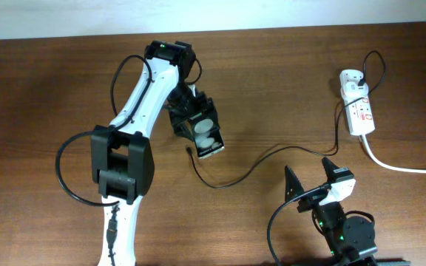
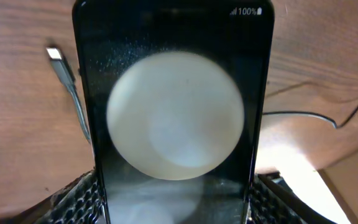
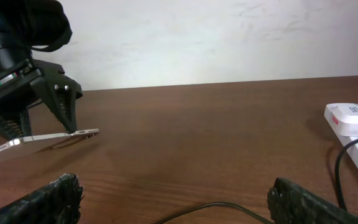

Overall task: Plug charger to phone and switch on socket
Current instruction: 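Carry the phone right and set it down near the cable, then regrasp the phone lengthwise with the left gripper and lift it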

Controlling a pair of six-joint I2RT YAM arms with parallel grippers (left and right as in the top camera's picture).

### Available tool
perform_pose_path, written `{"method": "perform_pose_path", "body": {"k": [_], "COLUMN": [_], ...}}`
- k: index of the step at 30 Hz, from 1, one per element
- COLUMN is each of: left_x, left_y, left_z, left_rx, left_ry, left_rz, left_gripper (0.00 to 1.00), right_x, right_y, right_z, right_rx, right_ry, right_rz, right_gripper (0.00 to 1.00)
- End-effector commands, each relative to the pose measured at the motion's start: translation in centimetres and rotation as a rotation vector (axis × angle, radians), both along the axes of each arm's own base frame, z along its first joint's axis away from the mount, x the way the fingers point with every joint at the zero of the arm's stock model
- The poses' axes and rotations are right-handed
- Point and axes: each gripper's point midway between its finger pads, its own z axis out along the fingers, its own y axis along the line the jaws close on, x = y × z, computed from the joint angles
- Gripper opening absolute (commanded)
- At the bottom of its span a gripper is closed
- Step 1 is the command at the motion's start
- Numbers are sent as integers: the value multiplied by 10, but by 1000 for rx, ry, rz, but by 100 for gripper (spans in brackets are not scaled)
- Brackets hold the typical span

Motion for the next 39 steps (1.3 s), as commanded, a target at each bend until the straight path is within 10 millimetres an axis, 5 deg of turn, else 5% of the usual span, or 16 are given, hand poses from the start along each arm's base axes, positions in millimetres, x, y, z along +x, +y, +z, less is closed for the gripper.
{"method": "perform_pose_path", "body": {"k": [1, 7, 8, 9, 10, 16, 25, 35, 39], "left_x": [-2, 1, 4, 7, 10, 18, -2, -12, -18], "left_y": [-13, -5, -2, 0, 3, 17, -45, -75, -83], "left_z": [18, 14, 11, 8, 6, -13, -21, -27, -47], "left_rx": [-100, -57, -36, -18, 0, 264, 375, 330, 322], "left_ry": [36, 15, -3, -20, -37, -185, -356, -385, -390], "left_rz": [40, 35, 29, 24, 19, -104, -327, -350, -386], "left_gripper": [0, 3, 32, 75, 98, 99, 99, 99, 99], "right_x": [0, 0, 0, 0, 0, 0, 0, 0, 0], "right_y": [-2, -2, -2, -2, -2, -2, -2, -2, -2], "right_z": [-3, -3, -3, -3, -3, -3, -3, -3, -3], "right_rx": [-11, -11, -11, -11, -11, -11, -11, -11, -11], "right_ry": [2, 2, 2, 2, 2, 2, 2, 2, 2], "right_rz": [-8, -8, -8, -8, -8, -8, -8, -8, -8], "right_gripper": [99, 99, 99, 99, 99, 99, 99, 99, 99]}}
